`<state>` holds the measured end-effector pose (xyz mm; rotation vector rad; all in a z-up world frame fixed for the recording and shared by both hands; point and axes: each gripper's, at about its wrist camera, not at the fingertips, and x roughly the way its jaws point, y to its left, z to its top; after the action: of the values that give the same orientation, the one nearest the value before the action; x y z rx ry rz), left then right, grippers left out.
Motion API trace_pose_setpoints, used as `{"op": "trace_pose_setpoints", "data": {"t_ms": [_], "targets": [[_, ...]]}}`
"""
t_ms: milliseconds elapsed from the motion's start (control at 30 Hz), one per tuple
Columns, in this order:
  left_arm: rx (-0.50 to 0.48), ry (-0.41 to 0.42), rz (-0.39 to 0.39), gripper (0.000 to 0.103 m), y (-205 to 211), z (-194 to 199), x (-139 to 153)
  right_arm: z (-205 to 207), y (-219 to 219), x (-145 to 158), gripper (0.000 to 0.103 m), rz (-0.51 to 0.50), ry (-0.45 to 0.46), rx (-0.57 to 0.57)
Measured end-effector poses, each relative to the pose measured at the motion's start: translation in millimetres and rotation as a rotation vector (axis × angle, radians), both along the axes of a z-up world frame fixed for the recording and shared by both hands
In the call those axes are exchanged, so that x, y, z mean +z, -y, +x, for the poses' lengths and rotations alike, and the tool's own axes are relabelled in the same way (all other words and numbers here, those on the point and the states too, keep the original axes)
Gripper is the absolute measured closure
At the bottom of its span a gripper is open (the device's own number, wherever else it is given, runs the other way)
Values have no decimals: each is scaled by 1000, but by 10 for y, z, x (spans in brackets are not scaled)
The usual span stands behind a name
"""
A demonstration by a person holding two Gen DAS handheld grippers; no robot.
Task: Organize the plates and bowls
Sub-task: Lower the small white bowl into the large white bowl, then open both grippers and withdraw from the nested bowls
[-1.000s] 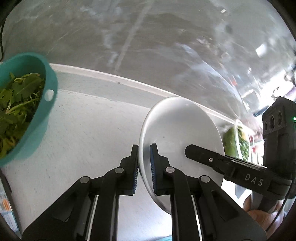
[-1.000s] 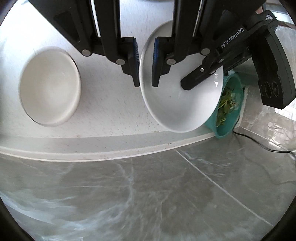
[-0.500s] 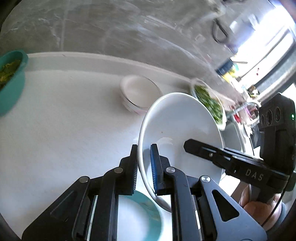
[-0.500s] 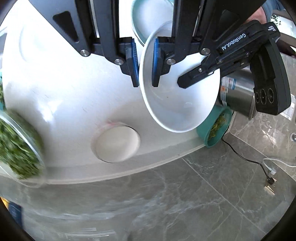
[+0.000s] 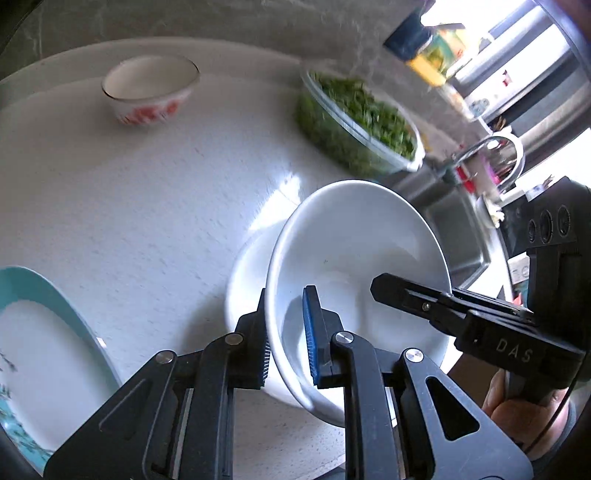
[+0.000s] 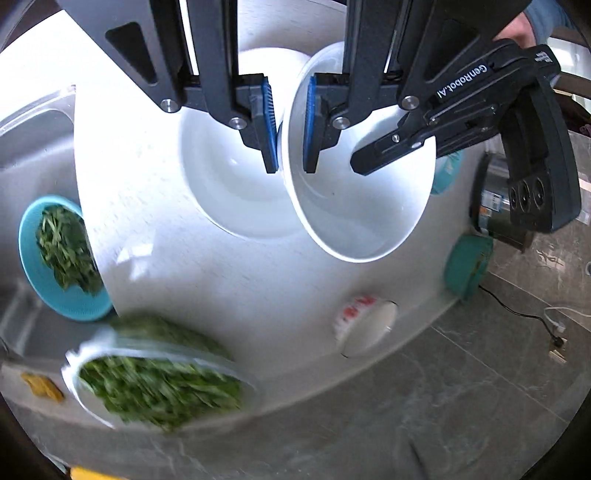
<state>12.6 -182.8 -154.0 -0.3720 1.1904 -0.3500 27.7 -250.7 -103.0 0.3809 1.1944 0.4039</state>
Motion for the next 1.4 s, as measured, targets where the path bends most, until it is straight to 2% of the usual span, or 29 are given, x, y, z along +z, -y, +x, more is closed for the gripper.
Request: {"op": "trace_pose_setpoints", "data": {"t_ms": [200,533,600,767,833,900,967,1167,1400], "targets": [[1,-44,79,88,293,84,-274,-50,190,-319,86,16,-57,26],[26,-99,143,86,428,283,-570,-27,92,-493,86,-33,-71,100],[23,-86,163,86,451,296,-560,-18,64,-510,86,-62,-62,111],[33,-72,171,82,517,330,-595,-7,21,-493,86,-126,-30,143],[36,-60,145,77,523,332,-590,-19,21,-492,86,-134,-22,147],[40,-48,114,64,502,317,-561,-36,18,-485,86,-142,-13,152],[50,-33,127,60,502,324,-529,-45,29,-477,85,-138,-10,150],[65,-27,100,58,481,363,-508,-51,49,-445,84,-134,1,152],[87,-20,75,54,460,338,-502,-72,112,-370,76,-107,20,146]]}}
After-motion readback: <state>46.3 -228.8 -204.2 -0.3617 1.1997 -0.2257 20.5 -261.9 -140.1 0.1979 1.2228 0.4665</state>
